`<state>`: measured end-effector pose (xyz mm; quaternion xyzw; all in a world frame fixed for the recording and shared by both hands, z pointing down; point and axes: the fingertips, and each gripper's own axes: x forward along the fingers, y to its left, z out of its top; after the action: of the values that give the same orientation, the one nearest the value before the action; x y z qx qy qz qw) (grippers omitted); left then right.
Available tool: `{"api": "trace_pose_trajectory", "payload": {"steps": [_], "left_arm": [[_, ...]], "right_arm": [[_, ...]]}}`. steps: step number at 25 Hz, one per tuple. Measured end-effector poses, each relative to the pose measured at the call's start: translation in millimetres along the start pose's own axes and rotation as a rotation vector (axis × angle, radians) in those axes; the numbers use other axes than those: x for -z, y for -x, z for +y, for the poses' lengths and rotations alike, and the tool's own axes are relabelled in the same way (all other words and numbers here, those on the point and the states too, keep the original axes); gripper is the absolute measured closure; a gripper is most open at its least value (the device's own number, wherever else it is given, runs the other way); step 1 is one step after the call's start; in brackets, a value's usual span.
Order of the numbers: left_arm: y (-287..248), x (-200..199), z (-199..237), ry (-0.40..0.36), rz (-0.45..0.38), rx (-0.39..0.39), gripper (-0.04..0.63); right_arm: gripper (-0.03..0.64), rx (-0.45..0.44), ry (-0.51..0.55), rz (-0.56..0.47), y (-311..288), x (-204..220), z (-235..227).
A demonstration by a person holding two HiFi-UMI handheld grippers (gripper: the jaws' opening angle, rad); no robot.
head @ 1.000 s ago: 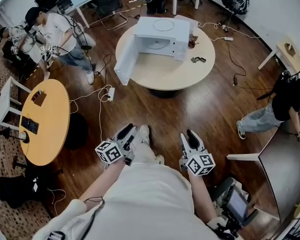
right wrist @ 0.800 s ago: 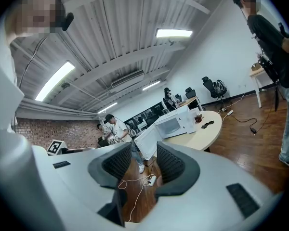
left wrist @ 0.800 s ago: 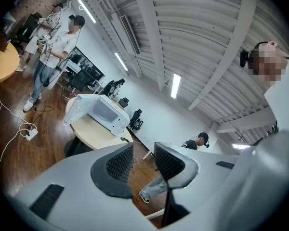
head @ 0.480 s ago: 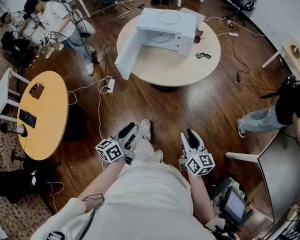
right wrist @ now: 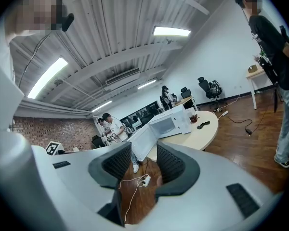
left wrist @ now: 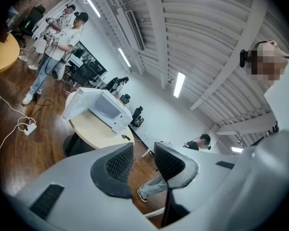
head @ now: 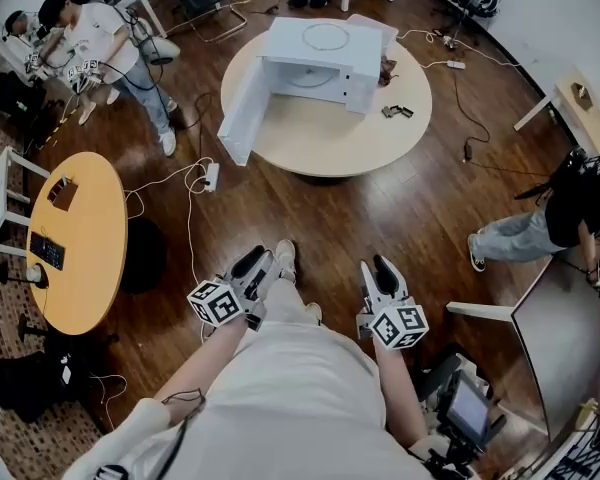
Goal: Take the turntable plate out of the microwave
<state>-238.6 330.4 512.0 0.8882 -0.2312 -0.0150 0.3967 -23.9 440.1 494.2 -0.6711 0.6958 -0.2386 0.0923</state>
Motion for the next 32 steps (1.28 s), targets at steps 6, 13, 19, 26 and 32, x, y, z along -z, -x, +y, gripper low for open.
{"api": "trace_pose_trajectory", "payload": {"steps": [6,13,19,26,32], "left_arm": [[-32,-11,1,0.007,0.023,0.033,0.468],[-73,-37,22,-0.003,0.029,0.055,0.468],[-109,-79,46,-0.012,0.021,0.066,0.468],[-157,-127,65,-0.022,0.03,0.102,0.468],[-185,-164,85,-0.019,0.043,0.111,0.468]], "right_arm": [[0.46,0.04,-0.018,-0.026,-18,-16,-16],[0.46,0.058,-0.014,-0.038,-54,-33,-37],[0.46,0.066,-0.015,-0.057,-100,-55,-45],[0.46,0.08,-0.002,-0.072,-157,-88,-53],[0.46,0.081,-0.002,-0.051,-202,-101,-52]]}}
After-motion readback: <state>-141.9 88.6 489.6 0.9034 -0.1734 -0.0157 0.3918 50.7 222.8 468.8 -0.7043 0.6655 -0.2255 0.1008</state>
